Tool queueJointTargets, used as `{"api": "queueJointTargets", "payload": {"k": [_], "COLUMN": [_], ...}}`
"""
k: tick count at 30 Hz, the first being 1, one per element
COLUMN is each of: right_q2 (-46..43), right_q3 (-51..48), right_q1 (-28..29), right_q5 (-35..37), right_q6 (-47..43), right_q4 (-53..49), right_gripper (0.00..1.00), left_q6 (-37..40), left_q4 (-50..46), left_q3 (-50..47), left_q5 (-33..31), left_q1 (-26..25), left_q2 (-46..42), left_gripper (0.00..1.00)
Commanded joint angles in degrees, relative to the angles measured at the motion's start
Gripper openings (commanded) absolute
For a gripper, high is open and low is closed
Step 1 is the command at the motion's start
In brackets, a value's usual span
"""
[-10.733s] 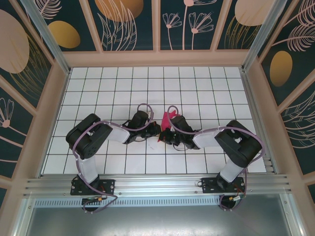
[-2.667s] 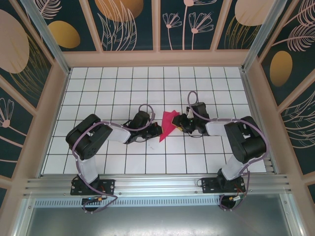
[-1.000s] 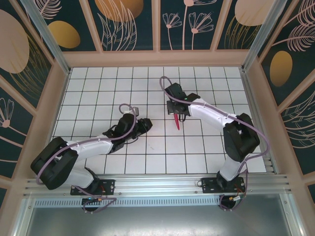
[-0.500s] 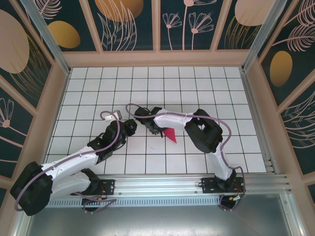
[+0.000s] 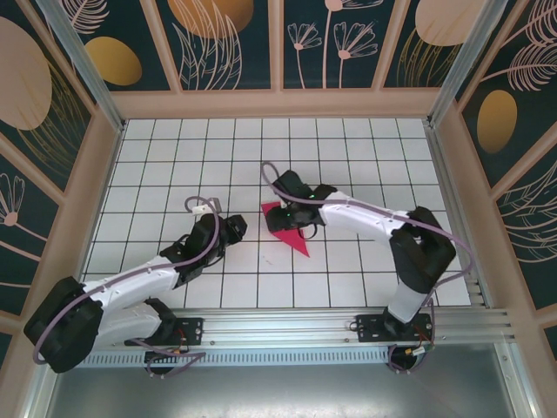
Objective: Fold a paper plane with a square sheet of paper (pick it up from the middle)
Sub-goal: Turn over the paper at the center of the table.
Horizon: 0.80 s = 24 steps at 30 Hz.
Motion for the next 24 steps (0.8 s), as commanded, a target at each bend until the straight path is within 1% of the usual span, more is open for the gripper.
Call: {"api": "queueJointTargets", "payload": {"k": [1, 3, 5, 6, 7, 8, 10, 12, 13, 16, 24], "right_q2": [-2.44, -3.01, -3.67, -3.97, -4.2, -4.36, -3.95, -3.66, -3.66, -2.28, 1.48], "right_q3": [-4.62, -5.8, -6.62, -7.42, -8.22, -9.04, -10.34, -11.59, -12.24, -13.04, -15.62], "right_q1": [-2.41, -3.47, -4.1, -4.58, -5.13, -5.19, -5.11, -5.36, -5.74, -7.32, -11.27], "right_q5": [-7.93, -11.02, -10.09, -11.07, -13.2, -15.11, -17.0, -15.1, -15.34, -16.52, -19.51], "right_q6": [0.31, -0.45, -0.91, -0.77, -0.37, -0.21, -0.54, -0.63, -0.89, -1.16, -0.7], "right_q4": [6.61, 7.57, 7.04, 7.64, 8.75, 9.86, 10.21, 10.55, 11.33, 12.34, 16.88], "right_gripper": [0.55, 0.56, 0.44, 0.38, 0.27, 0.22, 0.13, 0.07, 0.05, 0.05, 0.07], "left_q6": [2.02, 1.69, 1.81, 1.94, 1.95, 1.74, 1.51, 1.43, 1.36, 1.43, 2.21], "left_q4": [3.06, 4.26, 5.29, 5.34, 5.41, 5.31, 5.72, 5.96, 6.42, 7.04, 8.72], "left_q3": [1.05, 1.39, 2.14, 2.61, 2.99, 3.31, 3.67, 4.08, 4.22, 4.96, 6.7], "left_q5": [3.97, 5.21, 7.11, 7.84, 8.54, 8.81, 9.78, 10.71, 11.06, 12.36, 16.7], "left_q1": [0.23, 0.19, 0.25, 0.23, 0.24, 0.19, 0.22, 0.22, 0.19, 0.19, 0.27], "left_q2": [2.8, 4.48, 6.24, 6.94, 7.7, 8.35, 9.61, 10.7, 11.26, 13.05, 17.14], "left_gripper": [0.35, 0.36, 0.35, 0.33, 0.33, 0.32, 0.32, 0.32, 0.31, 0.31, 0.3]}}
